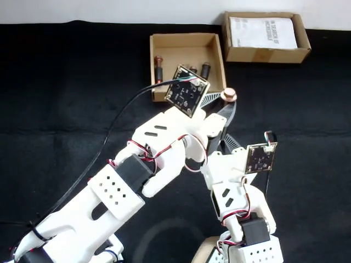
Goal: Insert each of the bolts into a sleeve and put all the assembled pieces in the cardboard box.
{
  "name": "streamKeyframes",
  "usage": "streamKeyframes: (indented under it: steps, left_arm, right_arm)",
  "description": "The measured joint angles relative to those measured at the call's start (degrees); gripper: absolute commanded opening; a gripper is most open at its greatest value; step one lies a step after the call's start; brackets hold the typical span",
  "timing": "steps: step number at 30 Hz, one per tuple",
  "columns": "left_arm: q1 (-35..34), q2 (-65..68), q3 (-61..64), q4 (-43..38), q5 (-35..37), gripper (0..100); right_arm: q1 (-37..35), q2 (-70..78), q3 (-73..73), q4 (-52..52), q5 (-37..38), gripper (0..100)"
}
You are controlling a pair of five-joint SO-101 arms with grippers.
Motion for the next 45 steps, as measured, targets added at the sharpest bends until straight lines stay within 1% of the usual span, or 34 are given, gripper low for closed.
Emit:
streamKeyframes:
  steps: [2, 7, 15, 19, 26, 31, 38, 40, 45]
  left_arm:
    - [0.0, 0.0, 0.0, 0.0, 0.0, 1]
    - [0.0, 0.0, 0.35, 0.0, -3.6, 1]
    - [0.0, 0.0, 2.11, -0.26, -4.22, 1]
    - [0.0, -0.09, 5.45, -4.22, -4.66, 1]
    - [0.0, 0.0, 14.86, -14.59, -9.76, 1]
    - [0.09, 0.0, 15.21, -15.91, -12.66, 1]
    - [-0.88, -1.23, 21.27, -17.05, -13.1, 1]
    - [-1.05, -1.67, 22.51, -17.05, -13.1, 4]
    - [-2.81, -1.76, 23.12, -16.62, -13.01, 21]
  right_arm:
    - [0.0, 0.0, 0.0, 0.0, 0.0, 0.7]
    - [0.0, 0.0, 0.0, 0.0, 0.0, 0.7]
    - [0.0, 0.0, 0.0, 0.0, 0.0, 0.7]
    - [0.0, 0.0, 0.09, 0.0, 0.0, 0.7]
    - [0.18, 0.0, 0.0, 0.0, 0.0, 0.7]
    - [0.18, 0.0, 0.0, -0.09, 0.0, 0.7]
    - [0.0, 0.09, 0.26, 0.09, 0.09, 0.7]
    - [0.0, 0.09, 0.26, 0.09, 0.09, 0.7]
    - [0.0, 0.18, 0.26, 0.09, 0.09, 0.7]
